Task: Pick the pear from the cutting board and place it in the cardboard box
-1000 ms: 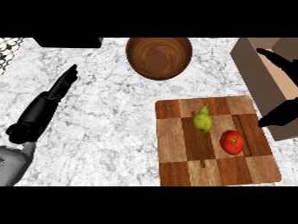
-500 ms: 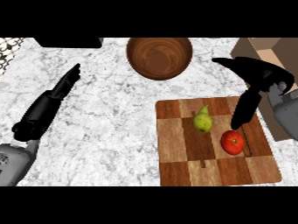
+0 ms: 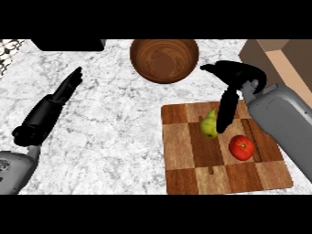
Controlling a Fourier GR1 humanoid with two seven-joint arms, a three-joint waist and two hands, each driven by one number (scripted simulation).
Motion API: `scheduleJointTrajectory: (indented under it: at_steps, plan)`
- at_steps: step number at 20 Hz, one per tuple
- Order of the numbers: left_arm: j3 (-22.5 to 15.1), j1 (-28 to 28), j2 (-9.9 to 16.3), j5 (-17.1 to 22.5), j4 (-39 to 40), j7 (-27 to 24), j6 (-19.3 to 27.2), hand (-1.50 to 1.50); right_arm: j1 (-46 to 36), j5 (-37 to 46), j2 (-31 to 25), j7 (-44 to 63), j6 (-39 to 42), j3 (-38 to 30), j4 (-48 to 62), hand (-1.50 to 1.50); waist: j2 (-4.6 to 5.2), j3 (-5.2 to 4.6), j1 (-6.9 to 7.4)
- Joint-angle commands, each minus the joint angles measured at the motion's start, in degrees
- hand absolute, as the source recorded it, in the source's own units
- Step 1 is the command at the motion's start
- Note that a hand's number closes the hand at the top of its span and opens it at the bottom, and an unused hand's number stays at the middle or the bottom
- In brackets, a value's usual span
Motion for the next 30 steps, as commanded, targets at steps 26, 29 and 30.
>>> scheduleJointTrajectory:
  at_steps: [26, 29, 30]
  plan:
    - [8.99, 3.26, -3.59, -4.33, -5.97, 4.06, -9.05, 0.00, 6.78, 21.32, 9.42, -2.68, 5.15, -5.33, 7.44, -1.50, -0.12, 0.05, -0.33]
    - [9.31, -0.84, -6.27, -6.47, -0.49, 4.34, -7.85, 0.00, 11.80, 24.38, 10.98, -4.89, 3.07, -3.30, 6.09, -1.50, -0.09, 0.04, -0.71]
    - [9.22, 1.28, -6.97, -6.90, -2.16, 1.97, -8.59, 0.00, 8.94, 26.14, 11.98, -7.24, 3.13, -4.54, 10.94, -1.50, -0.02, 0.04, -0.30]
